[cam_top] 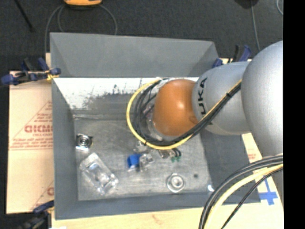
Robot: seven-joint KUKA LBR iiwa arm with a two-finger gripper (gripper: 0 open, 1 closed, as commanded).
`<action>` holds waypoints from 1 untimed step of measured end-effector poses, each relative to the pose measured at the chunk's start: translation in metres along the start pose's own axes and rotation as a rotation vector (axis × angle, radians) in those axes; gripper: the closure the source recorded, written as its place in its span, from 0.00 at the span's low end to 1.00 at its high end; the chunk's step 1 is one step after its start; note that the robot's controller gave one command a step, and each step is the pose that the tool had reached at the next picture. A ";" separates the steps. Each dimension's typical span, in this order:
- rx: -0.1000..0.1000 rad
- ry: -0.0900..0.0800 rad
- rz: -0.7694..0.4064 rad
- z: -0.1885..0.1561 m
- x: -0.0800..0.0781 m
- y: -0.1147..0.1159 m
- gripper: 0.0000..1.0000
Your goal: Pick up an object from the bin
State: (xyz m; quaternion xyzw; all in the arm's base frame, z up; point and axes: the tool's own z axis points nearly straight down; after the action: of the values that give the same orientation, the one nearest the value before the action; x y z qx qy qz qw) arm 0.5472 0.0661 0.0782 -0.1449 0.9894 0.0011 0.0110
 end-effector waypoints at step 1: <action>0.003 0.011 -0.019 -0.121 -0.008 -0.002 1.00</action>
Offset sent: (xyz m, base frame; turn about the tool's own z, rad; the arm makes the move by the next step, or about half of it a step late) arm 0.0026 0.0005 0.1160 -0.0230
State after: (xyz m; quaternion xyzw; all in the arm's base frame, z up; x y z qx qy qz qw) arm 0.5527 0.0654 0.1997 -0.1541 0.9880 -0.0011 0.0057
